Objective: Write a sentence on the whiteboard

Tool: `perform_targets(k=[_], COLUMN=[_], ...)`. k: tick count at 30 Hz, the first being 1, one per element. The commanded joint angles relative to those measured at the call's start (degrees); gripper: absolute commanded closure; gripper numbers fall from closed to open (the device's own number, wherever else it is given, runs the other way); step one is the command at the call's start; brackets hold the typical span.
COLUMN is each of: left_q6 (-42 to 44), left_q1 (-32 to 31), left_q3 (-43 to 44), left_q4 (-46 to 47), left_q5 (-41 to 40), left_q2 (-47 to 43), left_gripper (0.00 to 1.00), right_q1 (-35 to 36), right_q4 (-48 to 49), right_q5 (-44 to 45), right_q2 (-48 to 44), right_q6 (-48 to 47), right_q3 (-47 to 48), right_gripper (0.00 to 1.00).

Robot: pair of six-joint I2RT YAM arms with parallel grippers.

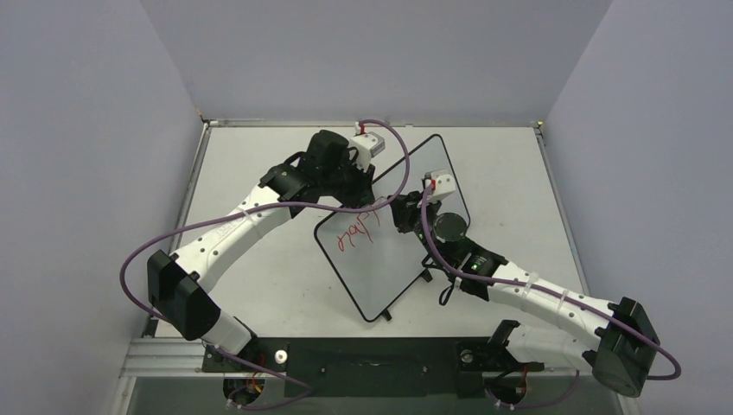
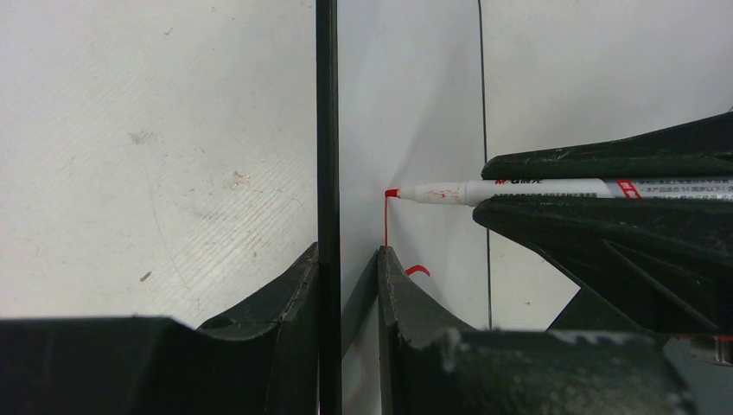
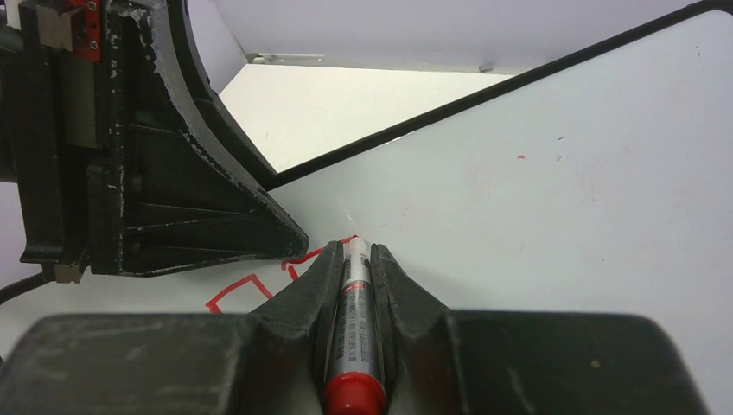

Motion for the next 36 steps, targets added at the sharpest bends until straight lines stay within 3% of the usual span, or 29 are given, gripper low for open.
perform_targets(k=[1, 36], left_q6=[7.13, 7.11], left_q1=[0.0, 0.0], left_q3=[-0.17, -0.09], left_q4=[0.52, 0.39], left_q5=[-7.46, -7.7], left_q2=[-1.85, -2.03], left_gripper=[1.0, 1.0], right_q1=[-0.23, 3.48], right_q4=[0.3, -1.03], right_q5=[-0.87, -4.46], right_q2=[-0.71, -2.32], right_q6=[0.48, 4.3], right_q3=[-0.86, -2.16], right_gripper=[1.0, 1.0])
